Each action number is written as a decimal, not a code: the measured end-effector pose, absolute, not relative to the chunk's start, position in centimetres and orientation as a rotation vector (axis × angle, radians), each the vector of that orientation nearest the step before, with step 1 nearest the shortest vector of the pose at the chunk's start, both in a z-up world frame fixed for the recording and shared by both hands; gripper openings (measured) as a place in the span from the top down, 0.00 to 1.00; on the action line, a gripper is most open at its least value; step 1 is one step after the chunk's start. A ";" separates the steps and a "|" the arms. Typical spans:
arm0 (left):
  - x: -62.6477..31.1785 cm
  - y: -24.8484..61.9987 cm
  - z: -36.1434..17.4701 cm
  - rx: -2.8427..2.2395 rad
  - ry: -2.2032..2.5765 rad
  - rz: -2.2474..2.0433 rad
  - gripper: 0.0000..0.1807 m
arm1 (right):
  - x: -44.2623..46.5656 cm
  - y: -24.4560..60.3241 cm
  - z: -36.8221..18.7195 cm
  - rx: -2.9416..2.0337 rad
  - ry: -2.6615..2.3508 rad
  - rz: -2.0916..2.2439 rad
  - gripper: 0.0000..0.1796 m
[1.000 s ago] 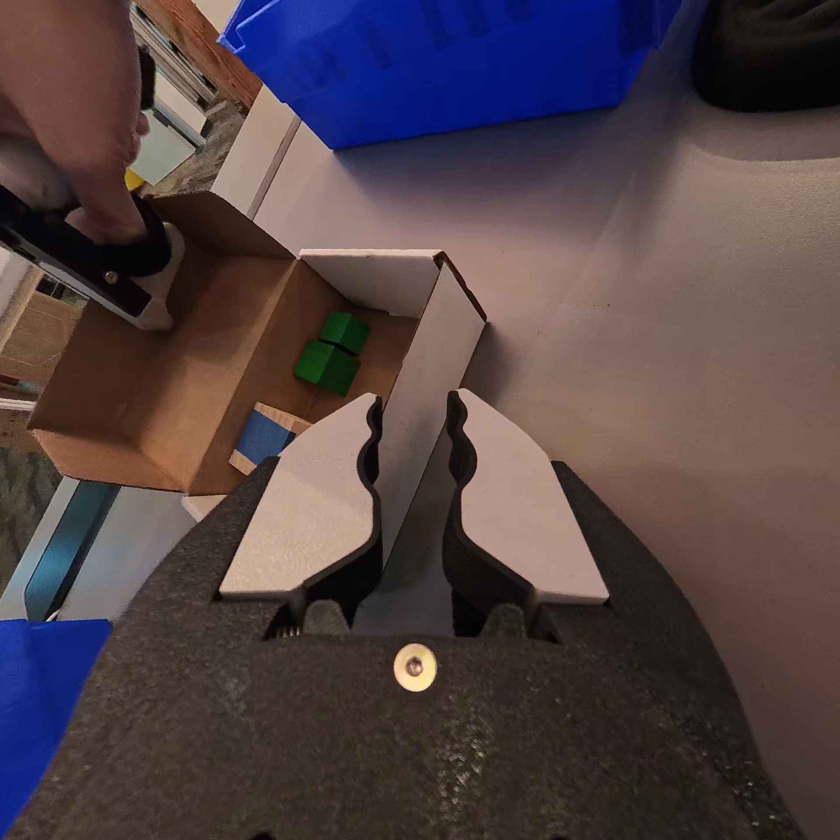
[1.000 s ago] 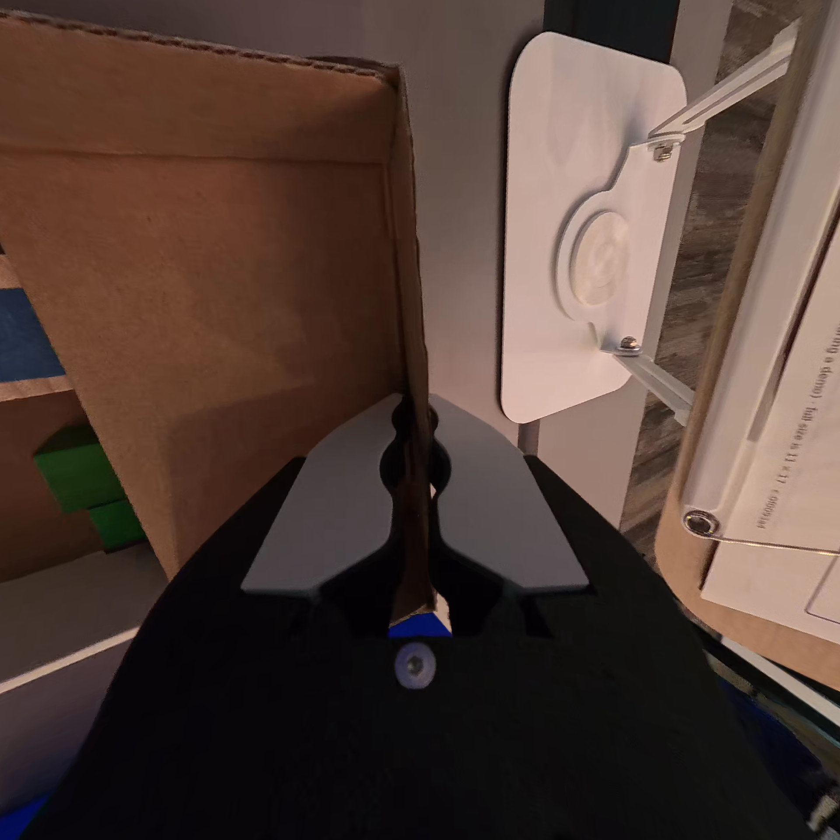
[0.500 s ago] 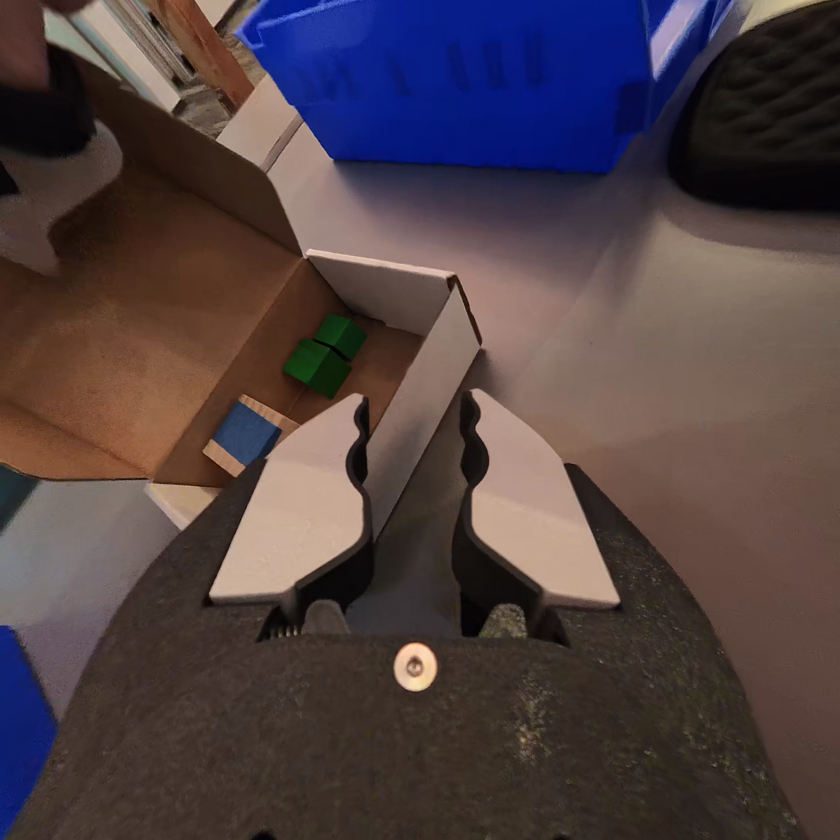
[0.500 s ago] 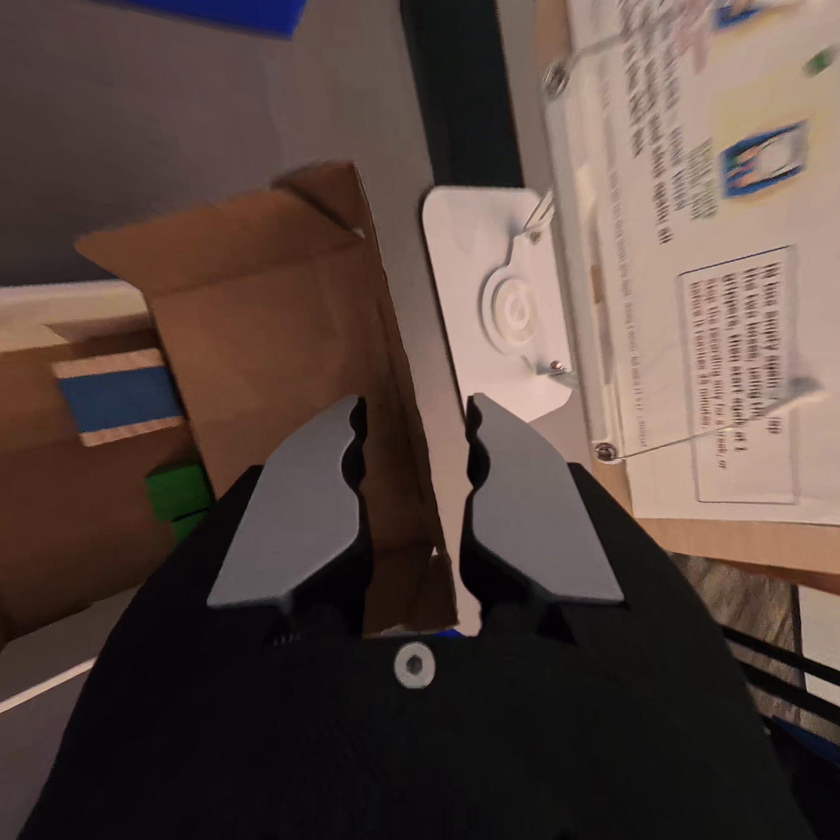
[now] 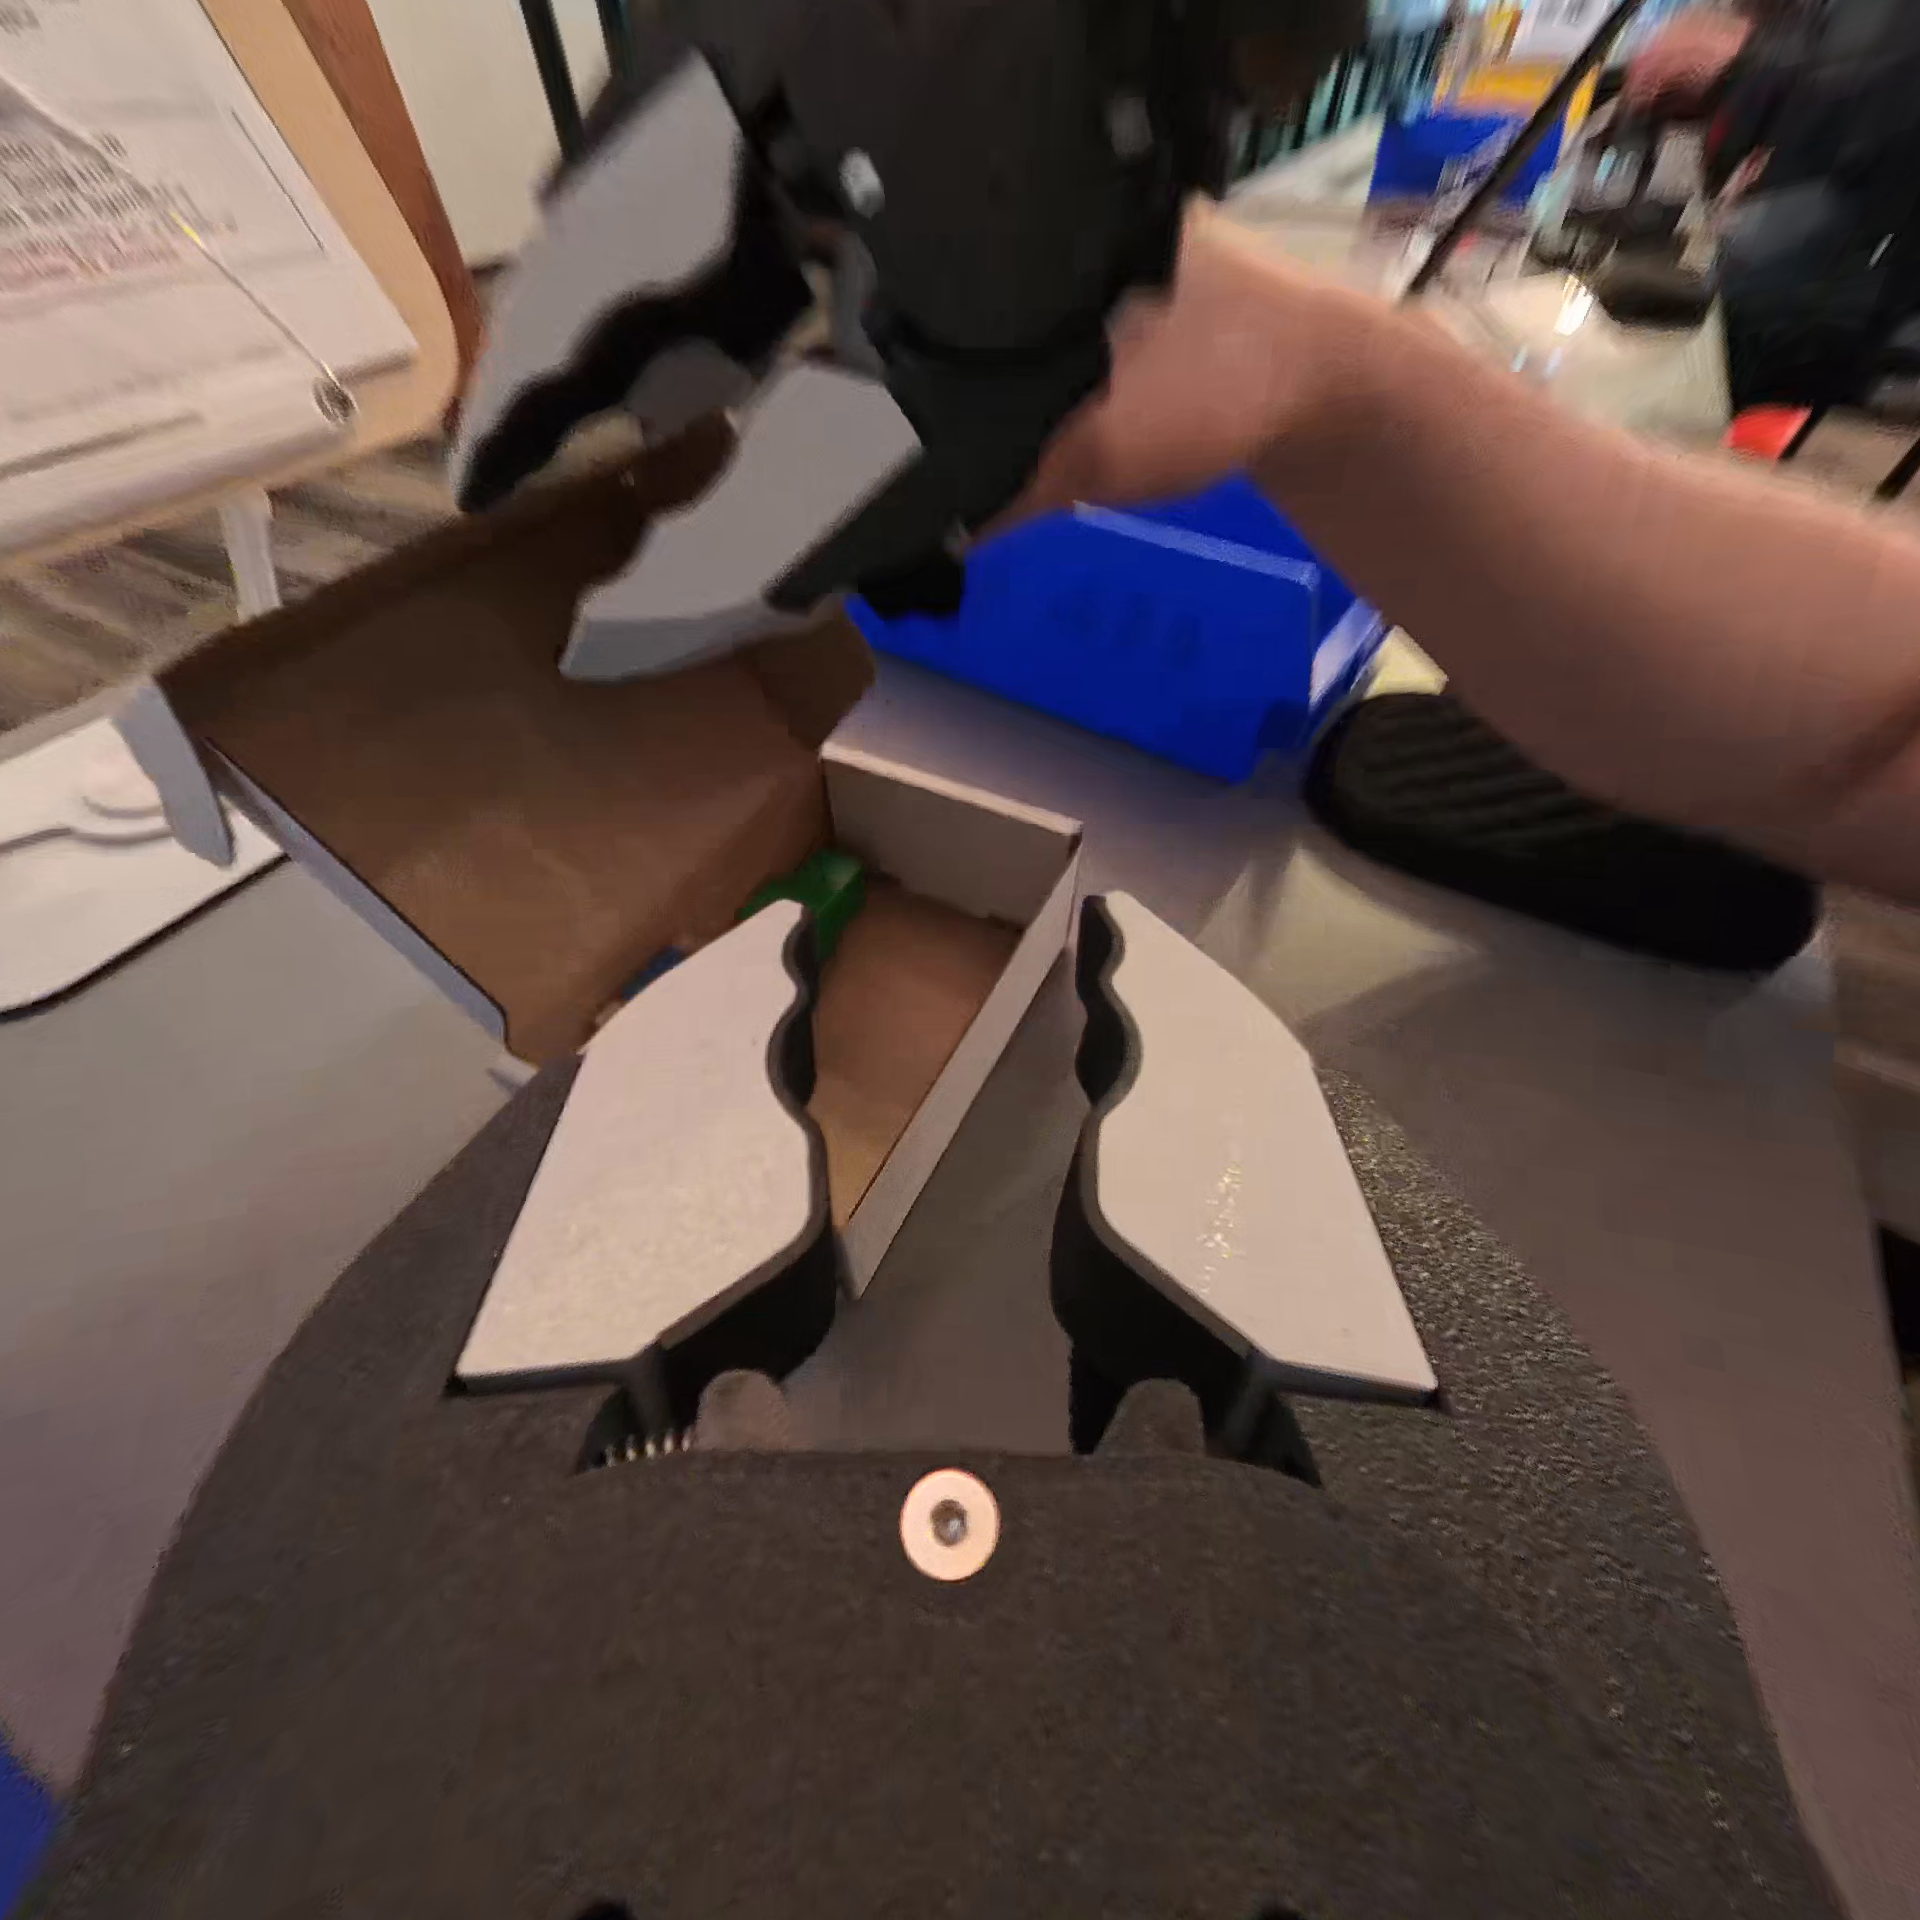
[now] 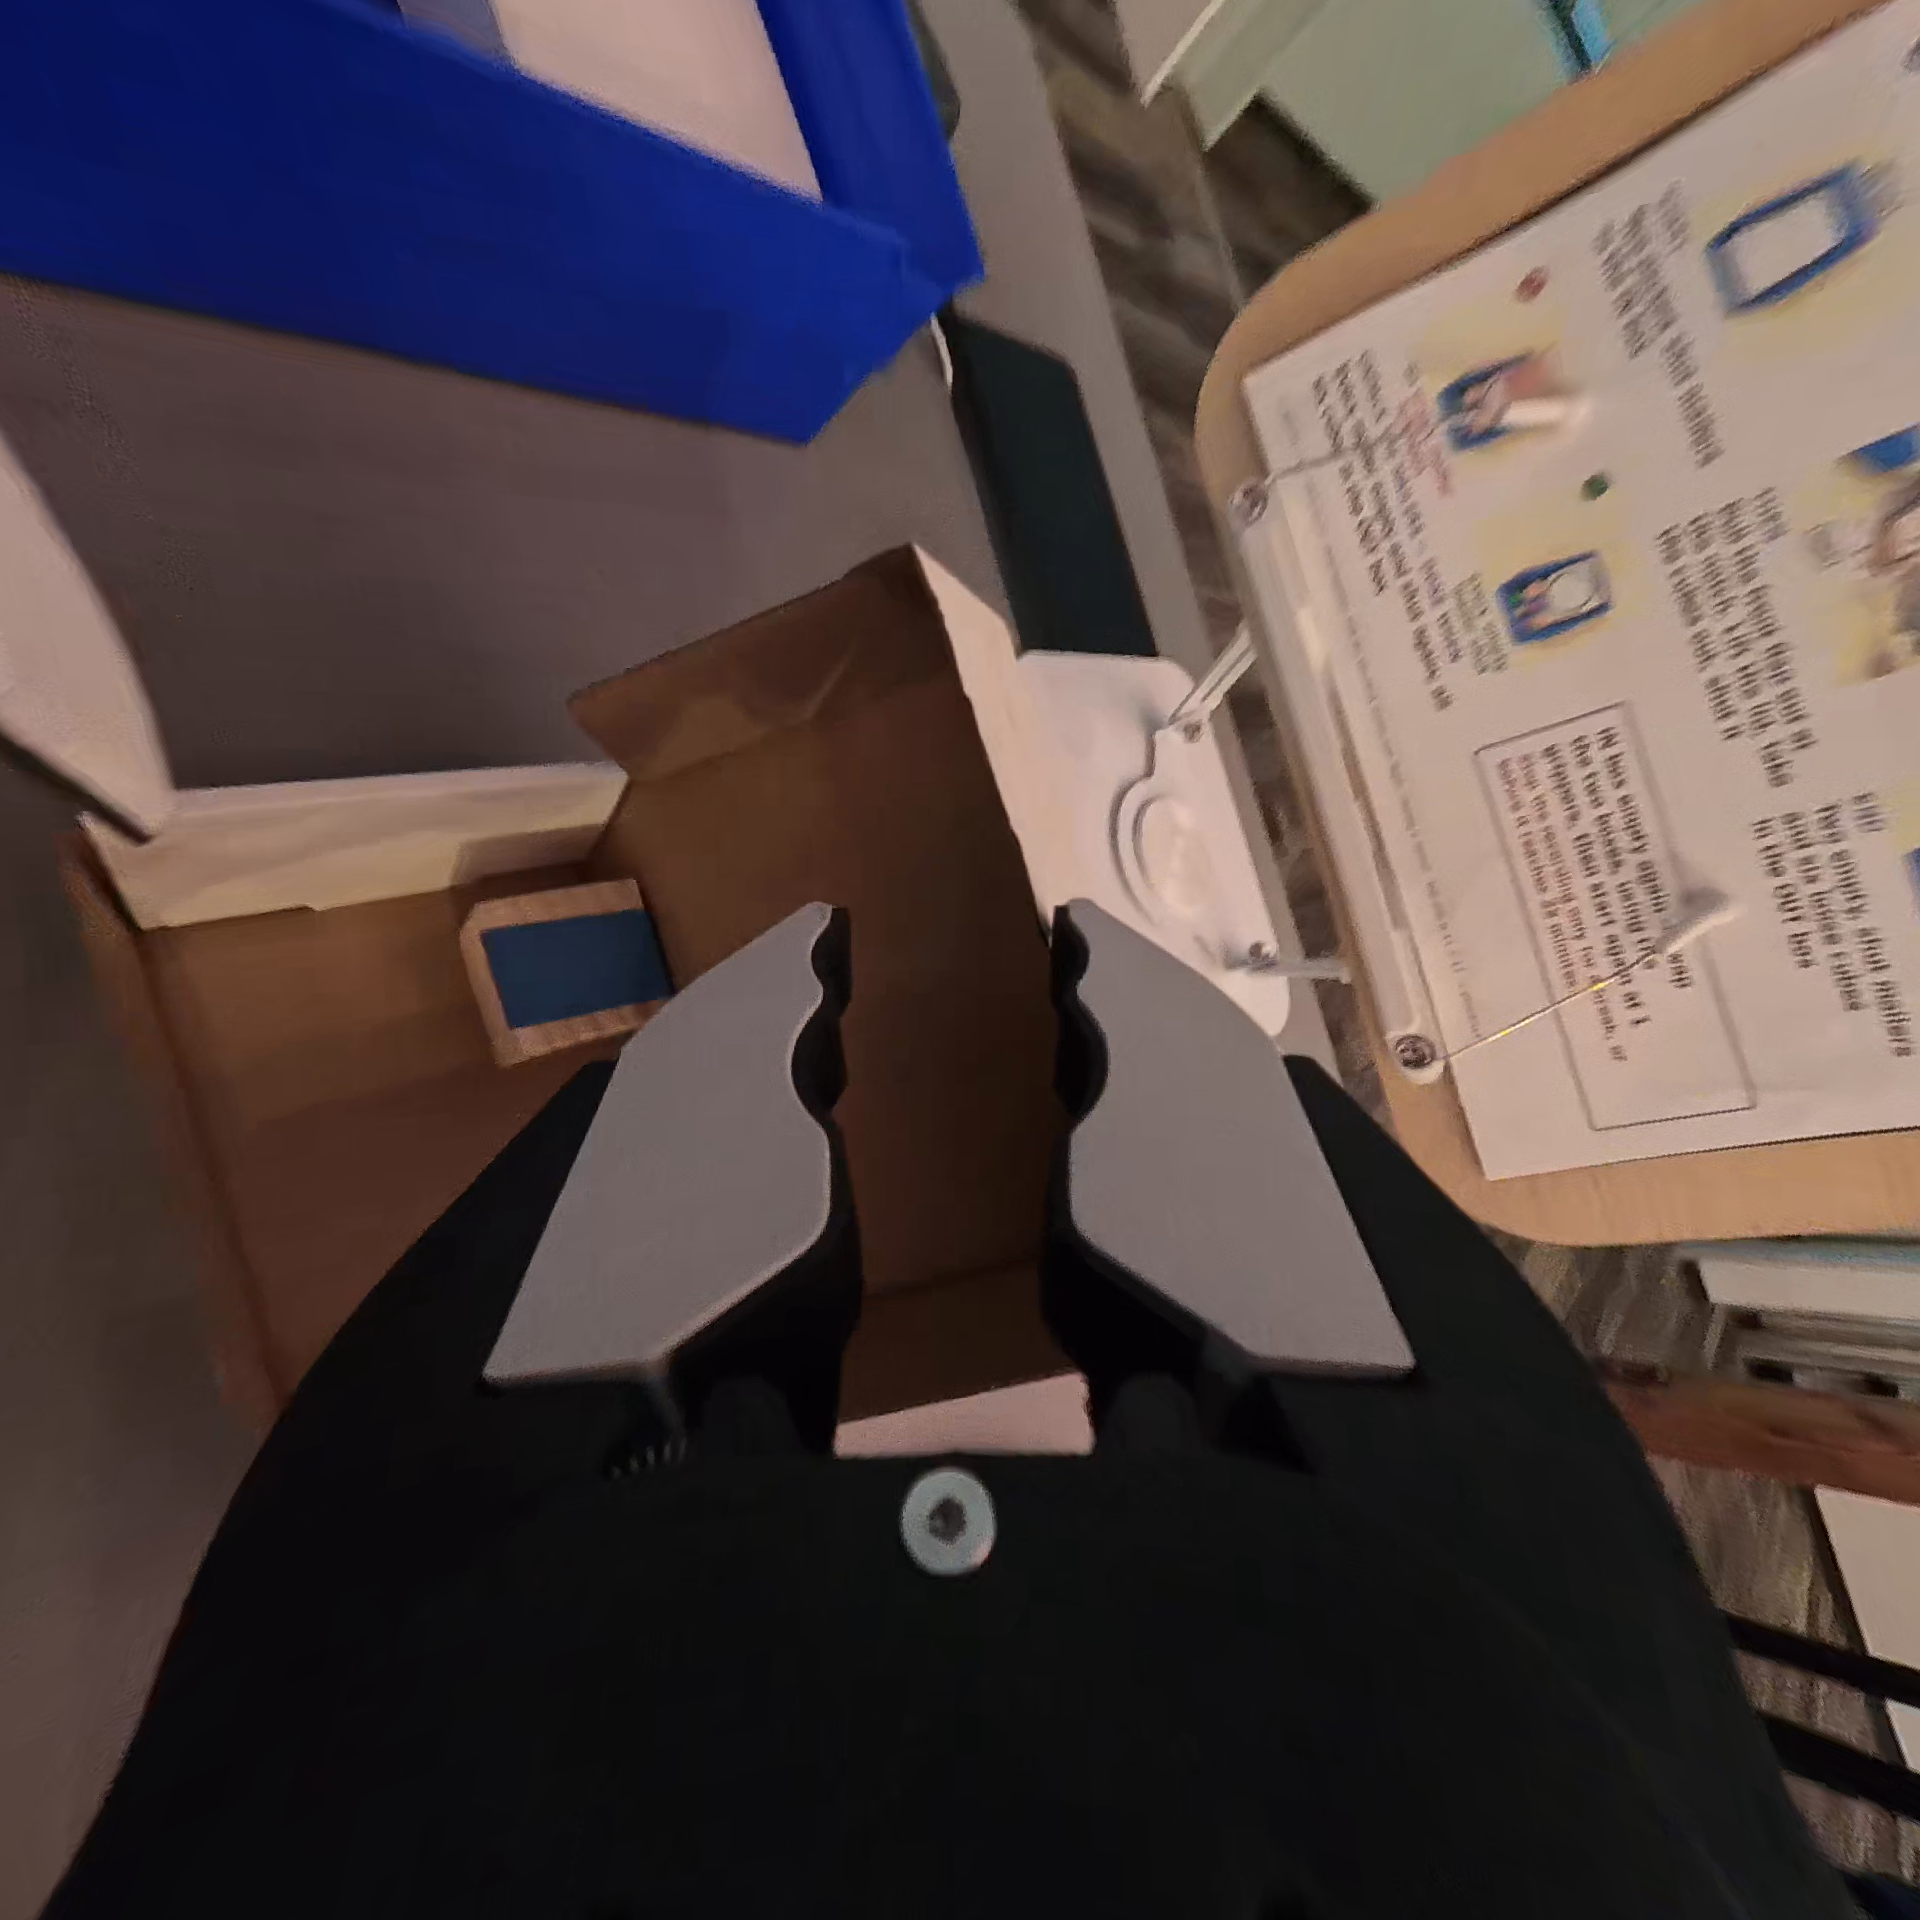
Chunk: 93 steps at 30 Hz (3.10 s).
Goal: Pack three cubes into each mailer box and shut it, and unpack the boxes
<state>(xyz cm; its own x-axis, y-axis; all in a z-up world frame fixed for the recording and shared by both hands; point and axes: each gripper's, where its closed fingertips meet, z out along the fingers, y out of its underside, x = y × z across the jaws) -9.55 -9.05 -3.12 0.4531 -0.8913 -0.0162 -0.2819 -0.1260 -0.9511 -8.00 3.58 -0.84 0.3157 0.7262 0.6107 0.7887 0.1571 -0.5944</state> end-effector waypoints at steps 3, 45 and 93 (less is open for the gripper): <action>-8.8 -9.3 -6.1 -1.724 1.165 -0.615 0.75 | -7.5 6.0 -2.3 -1.667 -1.469 -0.130 0.80; -10.4 -19.1 -1.6 -1.407 1.553 -1.255 0.80 | -10.5 -1.9 -11.5 -1.927 -1.721 0.116 0.78; -12.6 -8.0 -12.2 -1.824 1.483 -0.385 0.95 | -9.5 -3.4 -6.4 -1.834 -1.722 0.218 0.74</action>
<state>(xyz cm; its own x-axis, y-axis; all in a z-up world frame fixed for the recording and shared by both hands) -12.58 -8.03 -12.19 0.2865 -0.9336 -0.2150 -0.7108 -0.0567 -0.7011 -9.52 -3.41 -6.35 0.1423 0.9492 0.2806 0.8496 0.0284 -0.5267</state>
